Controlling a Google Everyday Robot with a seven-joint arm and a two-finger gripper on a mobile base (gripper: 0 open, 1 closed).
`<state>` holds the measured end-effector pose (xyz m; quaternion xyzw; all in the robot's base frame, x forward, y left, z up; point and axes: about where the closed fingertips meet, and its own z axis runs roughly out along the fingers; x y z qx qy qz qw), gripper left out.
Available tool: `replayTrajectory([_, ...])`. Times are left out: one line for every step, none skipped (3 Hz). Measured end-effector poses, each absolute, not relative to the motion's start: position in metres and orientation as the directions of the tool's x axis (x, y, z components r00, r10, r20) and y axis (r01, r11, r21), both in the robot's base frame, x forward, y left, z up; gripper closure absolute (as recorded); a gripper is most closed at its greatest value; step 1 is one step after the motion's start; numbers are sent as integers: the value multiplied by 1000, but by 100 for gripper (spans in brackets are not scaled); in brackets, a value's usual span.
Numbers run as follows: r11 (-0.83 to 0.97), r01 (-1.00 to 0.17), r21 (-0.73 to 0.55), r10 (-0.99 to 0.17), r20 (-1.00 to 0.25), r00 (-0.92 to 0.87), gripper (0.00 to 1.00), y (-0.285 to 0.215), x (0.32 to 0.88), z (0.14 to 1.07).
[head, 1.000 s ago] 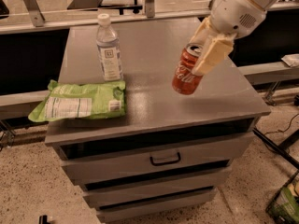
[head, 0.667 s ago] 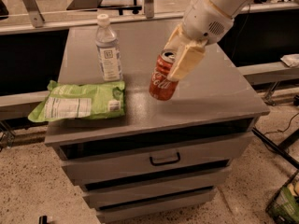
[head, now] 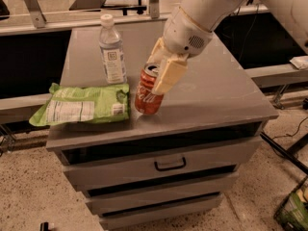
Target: Move coke can near green rice chip bag
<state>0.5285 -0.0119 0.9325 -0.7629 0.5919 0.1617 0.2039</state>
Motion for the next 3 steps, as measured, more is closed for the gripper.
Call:
replayTrajectory([-232,-966,-114,-845,-468,258,85,-2,524,922])
replayTrajectory([-234,-965,-115,-846,-466,261,62,0,523,920])
replayTrajectory([-235,-965,-119,-845,-466,263,39,2,524,920])
